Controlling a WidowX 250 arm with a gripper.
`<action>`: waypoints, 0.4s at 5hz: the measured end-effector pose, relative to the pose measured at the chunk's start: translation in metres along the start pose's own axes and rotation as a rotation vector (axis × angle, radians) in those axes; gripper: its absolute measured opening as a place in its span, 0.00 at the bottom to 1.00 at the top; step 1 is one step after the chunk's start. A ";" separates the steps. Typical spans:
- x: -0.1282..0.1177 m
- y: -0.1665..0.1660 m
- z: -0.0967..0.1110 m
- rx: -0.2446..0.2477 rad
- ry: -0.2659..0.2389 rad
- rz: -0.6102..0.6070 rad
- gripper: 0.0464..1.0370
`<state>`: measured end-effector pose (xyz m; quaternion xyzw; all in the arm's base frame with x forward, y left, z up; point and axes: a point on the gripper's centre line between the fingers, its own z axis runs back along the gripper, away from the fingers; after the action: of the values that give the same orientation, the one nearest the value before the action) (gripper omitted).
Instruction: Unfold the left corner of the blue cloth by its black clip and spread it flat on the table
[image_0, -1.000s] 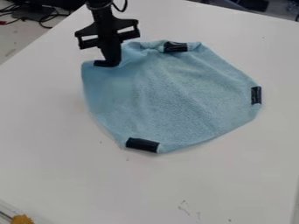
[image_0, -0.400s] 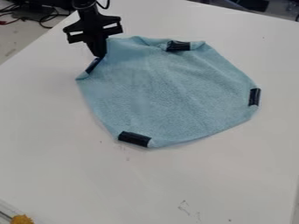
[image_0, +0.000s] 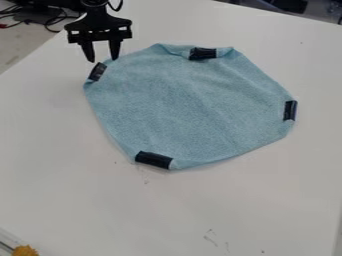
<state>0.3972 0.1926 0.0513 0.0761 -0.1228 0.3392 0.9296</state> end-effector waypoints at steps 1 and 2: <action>0.008 0.004 0.001 0.033 -0.055 -0.006 0.96; 0.010 0.005 0.001 0.024 -0.063 -0.043 0.97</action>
<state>0.4017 0.2024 0.0553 0.1004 -0.1465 0.3180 0.9313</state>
